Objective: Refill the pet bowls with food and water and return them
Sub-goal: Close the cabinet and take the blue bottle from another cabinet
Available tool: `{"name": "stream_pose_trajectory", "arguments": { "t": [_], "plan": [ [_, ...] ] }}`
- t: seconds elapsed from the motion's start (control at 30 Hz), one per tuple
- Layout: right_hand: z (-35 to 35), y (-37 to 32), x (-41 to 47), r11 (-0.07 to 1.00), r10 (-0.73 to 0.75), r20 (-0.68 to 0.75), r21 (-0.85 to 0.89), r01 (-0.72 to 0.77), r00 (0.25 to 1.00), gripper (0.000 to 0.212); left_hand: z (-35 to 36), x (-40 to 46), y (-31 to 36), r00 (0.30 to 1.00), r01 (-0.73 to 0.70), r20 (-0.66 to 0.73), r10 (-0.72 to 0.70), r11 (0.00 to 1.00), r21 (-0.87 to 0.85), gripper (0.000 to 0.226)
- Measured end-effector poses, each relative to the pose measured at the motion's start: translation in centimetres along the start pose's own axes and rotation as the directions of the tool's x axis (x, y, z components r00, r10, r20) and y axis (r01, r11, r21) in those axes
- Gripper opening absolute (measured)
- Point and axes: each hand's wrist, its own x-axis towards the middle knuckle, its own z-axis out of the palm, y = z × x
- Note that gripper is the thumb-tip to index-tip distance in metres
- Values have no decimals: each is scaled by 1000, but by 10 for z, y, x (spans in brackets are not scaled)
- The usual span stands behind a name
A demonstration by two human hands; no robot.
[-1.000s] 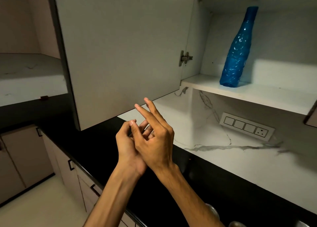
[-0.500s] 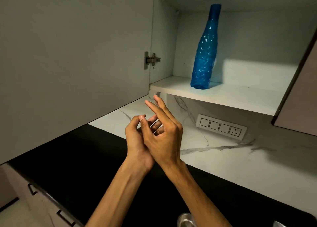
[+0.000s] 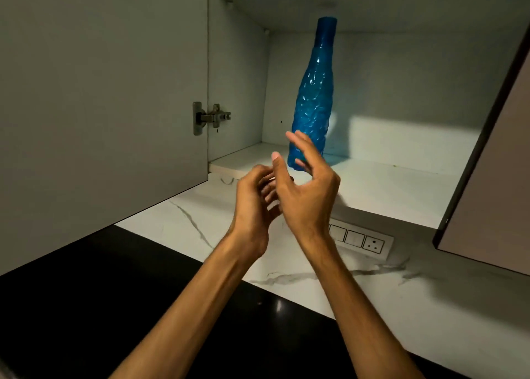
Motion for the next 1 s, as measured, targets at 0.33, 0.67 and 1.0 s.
{"name": "stream_pose_trajectory", "arguments": {
  "t": [0.33, 0.67, 1.0],
  "plan": [
    [-9, 41, 110, 975, 216, -69, -30, -218, 974, 56, 45, 96, -3, 922, -317, -43, 385, 812, 489, 45],
    [-3, 59, 163, 912, 389, 128, -196, -361, 912, 92, 68, 152, -5, 919, -286, 13, 394, 643, 710, 97],
    [3, 71, 165, 911, 409, 172, -131, -391, 896, 82, 76, 164, -13, 935, -271, 10, 356, 695, 666, 81]
  ]
}}
